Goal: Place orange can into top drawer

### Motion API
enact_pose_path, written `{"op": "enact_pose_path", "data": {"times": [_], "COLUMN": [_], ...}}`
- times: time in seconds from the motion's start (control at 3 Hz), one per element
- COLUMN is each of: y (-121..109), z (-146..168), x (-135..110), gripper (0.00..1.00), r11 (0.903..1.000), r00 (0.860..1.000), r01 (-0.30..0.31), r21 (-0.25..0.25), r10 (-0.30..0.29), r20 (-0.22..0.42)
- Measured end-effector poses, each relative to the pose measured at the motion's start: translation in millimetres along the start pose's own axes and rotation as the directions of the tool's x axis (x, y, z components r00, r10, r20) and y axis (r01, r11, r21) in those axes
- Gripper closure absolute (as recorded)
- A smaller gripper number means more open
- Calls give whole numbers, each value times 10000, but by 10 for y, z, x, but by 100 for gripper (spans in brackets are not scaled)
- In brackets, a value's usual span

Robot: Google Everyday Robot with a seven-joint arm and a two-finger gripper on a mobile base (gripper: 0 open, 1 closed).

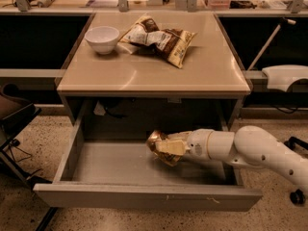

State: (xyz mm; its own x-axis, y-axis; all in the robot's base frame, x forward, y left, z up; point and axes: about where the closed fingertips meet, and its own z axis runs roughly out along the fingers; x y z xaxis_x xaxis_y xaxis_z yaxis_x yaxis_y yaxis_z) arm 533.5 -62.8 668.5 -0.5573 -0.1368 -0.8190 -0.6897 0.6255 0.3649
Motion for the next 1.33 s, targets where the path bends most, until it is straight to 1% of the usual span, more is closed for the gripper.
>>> {"op": "enact_pose_path", "data": {"times": [1.0,1.33], "y": [1,1], "z": [1,1], "x": [0,0], "gripper": [11,0], "r11": [10000,10000], "r00": [10000,10000], "r01": [0,1], "r21": [-1,-2], "r10": [0,-1], "r20": [-1,-1]}}
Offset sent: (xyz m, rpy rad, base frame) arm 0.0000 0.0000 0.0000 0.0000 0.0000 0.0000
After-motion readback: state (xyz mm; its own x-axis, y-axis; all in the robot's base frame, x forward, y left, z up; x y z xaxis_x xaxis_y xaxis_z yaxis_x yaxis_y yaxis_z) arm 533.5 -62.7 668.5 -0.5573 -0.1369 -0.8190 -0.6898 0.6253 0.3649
